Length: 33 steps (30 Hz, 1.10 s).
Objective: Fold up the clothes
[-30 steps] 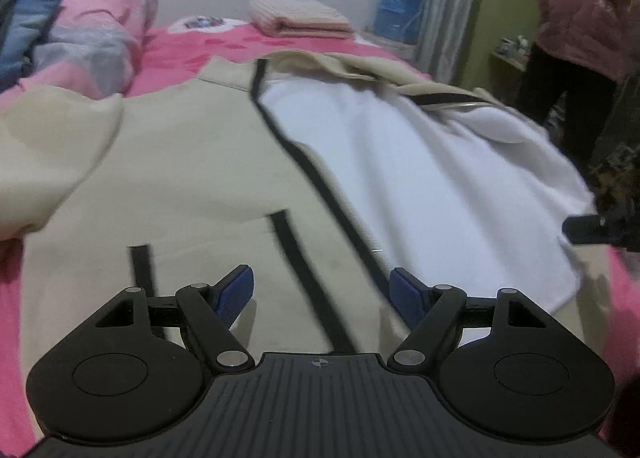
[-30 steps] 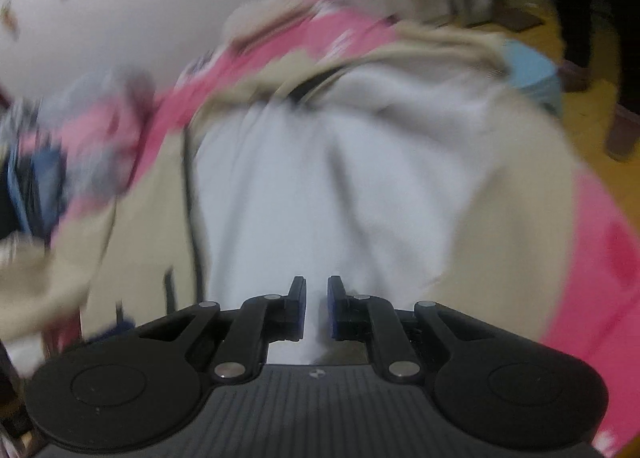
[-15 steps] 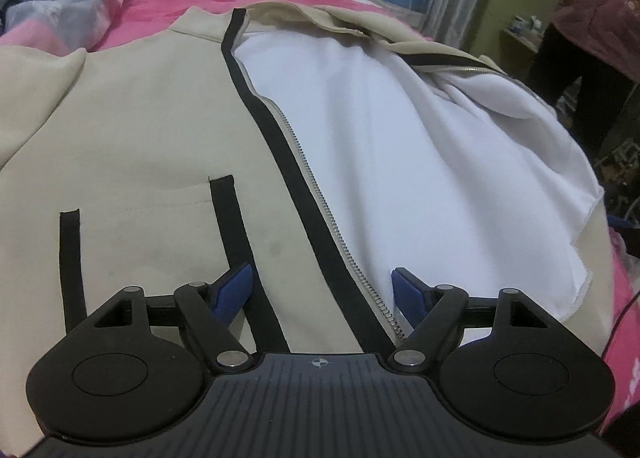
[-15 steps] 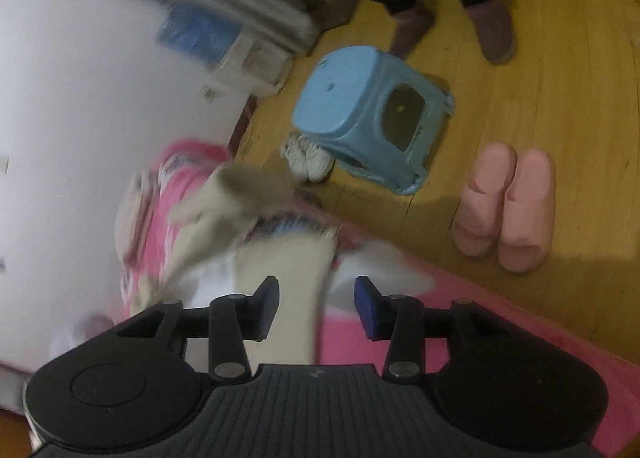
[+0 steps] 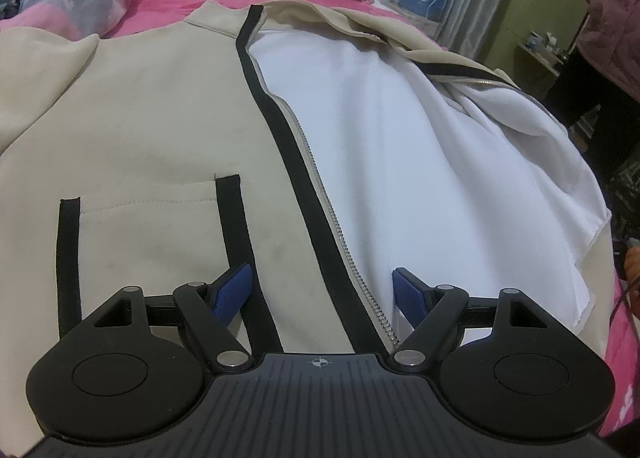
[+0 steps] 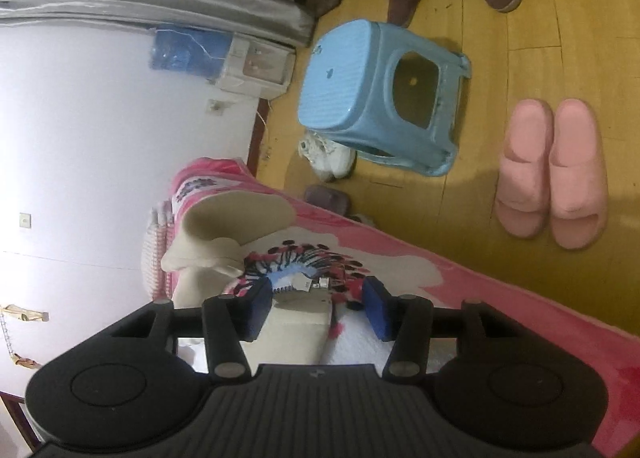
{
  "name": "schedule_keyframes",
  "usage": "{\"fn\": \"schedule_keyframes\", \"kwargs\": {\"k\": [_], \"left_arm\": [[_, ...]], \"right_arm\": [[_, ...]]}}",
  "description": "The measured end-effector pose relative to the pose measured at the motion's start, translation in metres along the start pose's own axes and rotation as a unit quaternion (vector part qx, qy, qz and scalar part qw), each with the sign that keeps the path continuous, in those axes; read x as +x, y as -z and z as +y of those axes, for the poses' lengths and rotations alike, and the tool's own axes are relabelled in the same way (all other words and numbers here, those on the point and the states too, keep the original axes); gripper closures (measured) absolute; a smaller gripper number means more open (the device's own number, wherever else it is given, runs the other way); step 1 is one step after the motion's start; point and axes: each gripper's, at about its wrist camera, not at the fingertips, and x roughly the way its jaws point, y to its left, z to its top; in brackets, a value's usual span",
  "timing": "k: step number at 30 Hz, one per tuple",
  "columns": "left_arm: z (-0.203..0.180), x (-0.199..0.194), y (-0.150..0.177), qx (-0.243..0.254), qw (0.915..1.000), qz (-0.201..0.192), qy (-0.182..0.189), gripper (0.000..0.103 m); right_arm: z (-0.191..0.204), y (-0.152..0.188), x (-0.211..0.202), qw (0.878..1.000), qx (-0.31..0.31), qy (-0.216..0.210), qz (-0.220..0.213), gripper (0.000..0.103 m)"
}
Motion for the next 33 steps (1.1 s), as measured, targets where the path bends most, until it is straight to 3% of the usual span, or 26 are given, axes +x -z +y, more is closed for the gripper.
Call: {"fn": "schedule_keyframes", "kwargs": {"k": [2, 6, 9, 15, 23, 29, 33], "left_arm": [[-0.001, 0.001, 0.000, 0.003, 1.0000, -0.002, -0.003, 0.026], [-0.006, 0.002, 0.001, 0.013, 0.9999, -0.005, -0.010, 0.024], [-0.007, 0.003, 0.002, 0.018, 0.9997, -0.006, -0.014, 0.023], [-0.001, 0.001, 0.003, -0.005, 0.9999, -0.015, -0.001, 0.023], [0.012, -0.004, 0.003, -0.038, 0.9986, -0.023, 0.028, 0.024], [0.024, -0.006, 0.003, -0.067, 0.9959, -0.026, 0.055, 0.025], [0.034, -0.006, 0.002, -0.095, 0.9921, -0.028, 0.077, 0.025]], "right_arm": [[-0.001, 0.001, 0.000, 1.000, 0.001, -0.008, -0.002, 0.059], [0.003, 0.005, -0.011, 0.999, -0.017, -0.021, -0.020, 0.084], [0.008, 0.007, -0.023, 0.998, -0.033, -0.033, -0.030, 0.095], [0.039, 0.019, -0.058, 0.993, -0.086, -0.075, -0.038, 0.097], [0.100, 0.062, -0.085, 0.978, -0.159, -0.132, -0.013, 0.098], [0.157, 0.121, -0.095, 0.950, -0.253, -0.178, 0.052, 0.098], [0.190, 0.174, -0.104, 0.912, -0.335, -0.206, 0.118, 0.098]]}}
